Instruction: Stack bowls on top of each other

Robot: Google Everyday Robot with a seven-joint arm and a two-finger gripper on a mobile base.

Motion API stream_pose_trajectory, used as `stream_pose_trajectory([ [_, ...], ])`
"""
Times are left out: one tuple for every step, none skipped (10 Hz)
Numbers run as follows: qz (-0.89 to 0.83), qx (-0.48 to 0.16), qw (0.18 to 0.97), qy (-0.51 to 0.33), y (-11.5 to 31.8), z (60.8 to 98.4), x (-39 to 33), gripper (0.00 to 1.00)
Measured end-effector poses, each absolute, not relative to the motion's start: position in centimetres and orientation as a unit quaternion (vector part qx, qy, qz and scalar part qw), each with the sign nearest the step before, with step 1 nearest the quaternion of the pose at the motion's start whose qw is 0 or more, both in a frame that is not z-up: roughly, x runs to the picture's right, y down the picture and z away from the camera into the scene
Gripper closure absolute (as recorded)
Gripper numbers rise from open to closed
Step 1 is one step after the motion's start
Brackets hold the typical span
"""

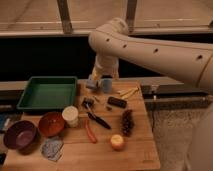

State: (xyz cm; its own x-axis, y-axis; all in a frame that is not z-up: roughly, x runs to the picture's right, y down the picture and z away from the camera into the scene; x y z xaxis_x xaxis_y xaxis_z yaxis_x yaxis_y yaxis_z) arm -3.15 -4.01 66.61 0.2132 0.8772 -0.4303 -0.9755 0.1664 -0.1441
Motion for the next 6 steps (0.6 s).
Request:
stream_pose_trajectory([
  [0.586,-0.206,0.775,0.119,-3.6,66.4,-6.3,0.35],
  [0.559,-0.216,0.793,0.11,-3.0,66.1,-9.4,0.35],
  [0.554,-0.217,0.796,0.109,-2.9,66.0,-9.9,0.35],
  [0.555,-0.216,0.796,0.113,-2.9,66.0,-9.5,0.35],
  [0.556,-0.214,0.795,0.114,-3.0,66.1,-9.2,0.35],
  [0.555,-0.215,0.795,0.113,-2.9,66.1,-9.4,0.35],
])
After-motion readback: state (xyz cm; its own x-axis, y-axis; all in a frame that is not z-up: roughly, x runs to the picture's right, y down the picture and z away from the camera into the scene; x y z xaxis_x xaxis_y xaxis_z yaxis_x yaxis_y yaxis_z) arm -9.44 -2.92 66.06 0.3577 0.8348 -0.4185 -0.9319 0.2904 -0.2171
